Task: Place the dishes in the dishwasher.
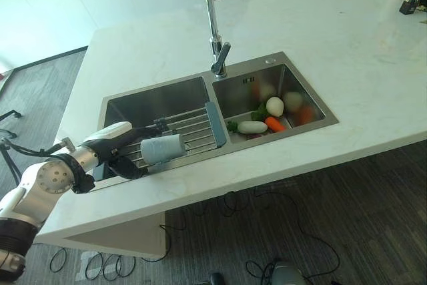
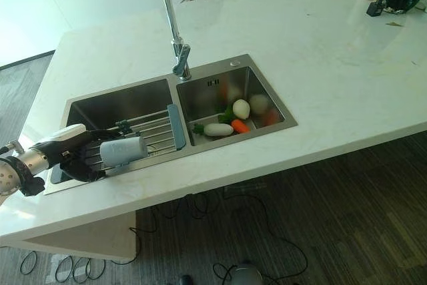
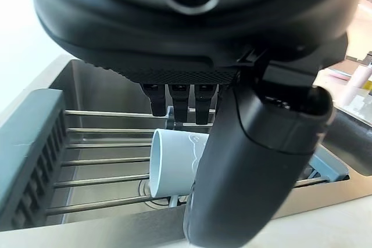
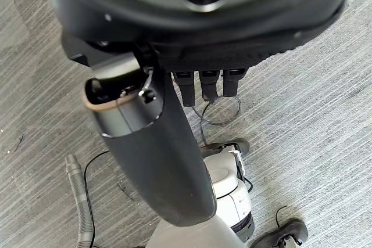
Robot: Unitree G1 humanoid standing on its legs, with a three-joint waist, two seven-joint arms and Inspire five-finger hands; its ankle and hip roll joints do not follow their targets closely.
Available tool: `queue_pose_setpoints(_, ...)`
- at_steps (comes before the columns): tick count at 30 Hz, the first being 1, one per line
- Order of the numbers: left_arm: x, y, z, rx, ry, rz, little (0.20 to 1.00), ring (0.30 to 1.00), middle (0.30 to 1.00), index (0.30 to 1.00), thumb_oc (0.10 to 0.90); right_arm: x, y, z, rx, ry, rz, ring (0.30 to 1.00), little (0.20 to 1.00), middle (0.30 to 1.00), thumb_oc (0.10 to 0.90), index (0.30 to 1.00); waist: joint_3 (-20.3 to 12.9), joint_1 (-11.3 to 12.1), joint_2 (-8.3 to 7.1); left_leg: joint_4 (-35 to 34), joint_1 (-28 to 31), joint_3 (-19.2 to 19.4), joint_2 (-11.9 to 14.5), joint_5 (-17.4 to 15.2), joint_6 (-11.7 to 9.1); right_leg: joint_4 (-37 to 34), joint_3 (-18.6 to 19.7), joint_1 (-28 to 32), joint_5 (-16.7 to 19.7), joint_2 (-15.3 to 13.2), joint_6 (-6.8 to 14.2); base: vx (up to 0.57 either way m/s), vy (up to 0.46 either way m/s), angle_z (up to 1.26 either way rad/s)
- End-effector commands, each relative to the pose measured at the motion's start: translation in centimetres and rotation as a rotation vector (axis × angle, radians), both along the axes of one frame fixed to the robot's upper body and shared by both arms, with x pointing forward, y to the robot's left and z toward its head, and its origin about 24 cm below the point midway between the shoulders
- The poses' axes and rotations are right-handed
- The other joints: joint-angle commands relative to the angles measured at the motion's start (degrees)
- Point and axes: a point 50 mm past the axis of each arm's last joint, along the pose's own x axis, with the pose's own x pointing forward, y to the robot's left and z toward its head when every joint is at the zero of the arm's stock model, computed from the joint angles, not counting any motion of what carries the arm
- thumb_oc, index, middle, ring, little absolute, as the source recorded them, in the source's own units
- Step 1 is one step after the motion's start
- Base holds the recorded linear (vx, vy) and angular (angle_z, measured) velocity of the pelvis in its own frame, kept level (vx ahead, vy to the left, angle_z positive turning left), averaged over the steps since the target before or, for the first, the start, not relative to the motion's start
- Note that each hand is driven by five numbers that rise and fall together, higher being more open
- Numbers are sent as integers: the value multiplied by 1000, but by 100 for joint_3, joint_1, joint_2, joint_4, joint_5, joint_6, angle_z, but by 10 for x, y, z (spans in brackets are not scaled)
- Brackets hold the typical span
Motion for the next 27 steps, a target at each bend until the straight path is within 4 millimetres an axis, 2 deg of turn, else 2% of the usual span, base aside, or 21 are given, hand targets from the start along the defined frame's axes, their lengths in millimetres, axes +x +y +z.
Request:
queue_pose_setpoints(1,12,10,67,10,-283,43,900,900,900,900,800,-8,-9,4,-29,-1,-14,900,900,900,800,900,-36,-73,-87,744,-389,-325,172,-993,-28,-634,-95,487,227,-313,681,0,0,0)
queue_pose_setpoints(11,12,19,68,10,-359,107,900,900,900,900,800,-8,-8,3,-29,-13,-3,900,900,900,800,900,-26,-70,-43,744,-420,-362,130,-995,-32,-634,-56,436,219,-310,688,2,0,0)
queue_pose_setpoints(27,14,15,55,17,-352,124,900,900,900,900,800,-8,-11,4,-36,-24,-8,900,900,900,800,900,8,-86,7,744,-380,-362,107,-1020,-26,-634,-27,474,189,-312,673,8,1,-1)
